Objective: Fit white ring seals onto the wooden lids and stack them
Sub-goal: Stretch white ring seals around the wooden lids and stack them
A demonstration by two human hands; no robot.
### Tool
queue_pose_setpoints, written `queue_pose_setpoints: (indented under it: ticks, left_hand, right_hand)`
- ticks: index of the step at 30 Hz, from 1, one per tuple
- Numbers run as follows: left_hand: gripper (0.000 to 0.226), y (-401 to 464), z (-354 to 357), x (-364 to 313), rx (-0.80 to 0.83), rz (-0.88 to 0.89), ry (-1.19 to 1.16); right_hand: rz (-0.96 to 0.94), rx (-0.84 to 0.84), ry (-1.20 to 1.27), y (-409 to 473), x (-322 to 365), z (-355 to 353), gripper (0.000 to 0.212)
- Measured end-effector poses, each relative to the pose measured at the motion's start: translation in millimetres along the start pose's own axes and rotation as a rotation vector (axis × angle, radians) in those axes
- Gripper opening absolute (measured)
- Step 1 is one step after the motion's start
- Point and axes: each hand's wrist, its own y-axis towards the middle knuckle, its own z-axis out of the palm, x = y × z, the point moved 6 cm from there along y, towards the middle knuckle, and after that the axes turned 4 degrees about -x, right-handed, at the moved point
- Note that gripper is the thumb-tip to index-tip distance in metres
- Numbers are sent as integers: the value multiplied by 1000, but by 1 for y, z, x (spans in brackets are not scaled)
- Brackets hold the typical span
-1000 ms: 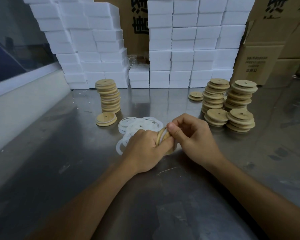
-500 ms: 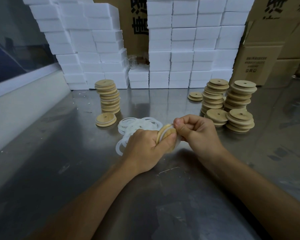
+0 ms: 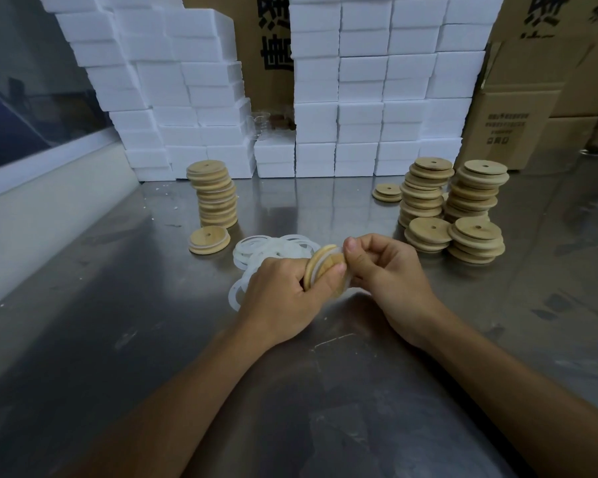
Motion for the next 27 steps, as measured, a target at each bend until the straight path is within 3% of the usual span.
queue_pose_setpoints:
  ticks: [4,7,17,27]
  left_hand:
    - [45,-2,4,4,58,-38,11]
    - [37,-3,3,4,57,-35,1]
    - [63,-2,-1,-2,1,12,38]
    - [65,-2,0,-2,-8,-1,-2]
  right_hand:
    - [-518,-18,-519,-10,28,8,10]
    - [-661,25,-624,-15,37,17,16]
    - [-286,-48,-274,-2,26,5,22]
    - [-98,10,-68,3,13,1,27]
